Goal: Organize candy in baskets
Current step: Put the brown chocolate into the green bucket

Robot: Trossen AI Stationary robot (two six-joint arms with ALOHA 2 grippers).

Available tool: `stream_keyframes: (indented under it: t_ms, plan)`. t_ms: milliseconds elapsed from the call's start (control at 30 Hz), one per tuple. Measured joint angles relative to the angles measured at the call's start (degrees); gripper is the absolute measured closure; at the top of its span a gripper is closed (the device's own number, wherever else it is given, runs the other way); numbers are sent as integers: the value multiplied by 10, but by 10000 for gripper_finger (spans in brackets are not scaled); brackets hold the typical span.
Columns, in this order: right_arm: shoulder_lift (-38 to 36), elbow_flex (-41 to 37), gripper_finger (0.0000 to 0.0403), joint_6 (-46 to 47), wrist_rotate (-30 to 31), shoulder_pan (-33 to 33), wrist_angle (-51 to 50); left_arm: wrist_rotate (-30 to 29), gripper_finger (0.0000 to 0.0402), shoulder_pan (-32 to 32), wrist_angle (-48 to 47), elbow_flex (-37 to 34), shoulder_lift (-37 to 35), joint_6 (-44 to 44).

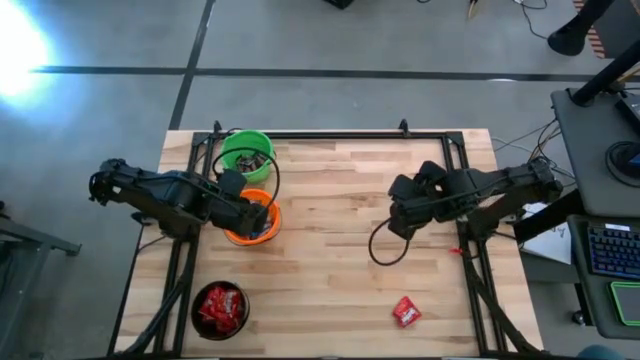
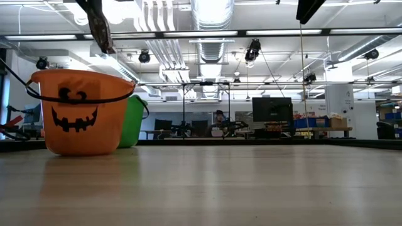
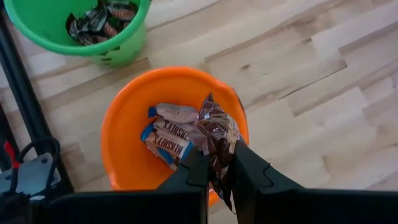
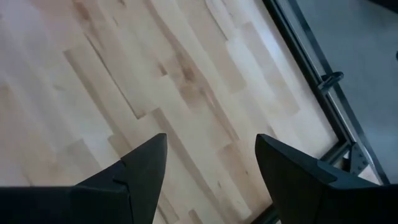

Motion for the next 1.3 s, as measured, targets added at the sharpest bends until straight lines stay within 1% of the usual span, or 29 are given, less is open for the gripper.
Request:
stream_keyframes:
  t_ms: [133, 267, 333, 467, 533, 633, 933, 1000, 1133, 1300]
  plan:
    - [0, 0, 165, 3, -1, -15, 0, 16, 394, 0, 0, -4, -7, 0]
    - [0, 0, 165, 18, -1, -31, 3, 16, 394, 0, 0, -4, -16, 9]
    - [0, 0, 165, 28, -1, -41, 4, 8, 394, 2, 0, -4, -24, 11]
    - [0, 0, 165, 37, -1, -65, 19, -32, 394, 19, 0, -4, -43, 41]
    - [2, 0, 165, 38, -1, -76, 33, -48, 394, 42, 0, -4, -54, 68]
    - [8, 0, 165, 38, -1, -90, 49, -55, 394, 92, 0, -4, -70, 125]
    - [19, 0, 165, 58, -3, -126, 55, -54, 394, 267, 0, -4, -91, 304]
    - [19, 0, 165, 56, -3, -131, 54, -45, 394, 300, 1, -4, -91, 340]
    - [19, 0, 165, 31, -5, -132, 50, -20, 394, 347, 10, -4, -85, 400]
    - [19, 0, 165, 21, -1, -142, 48, 5, 394, 383, 39, -4, -70, 459]
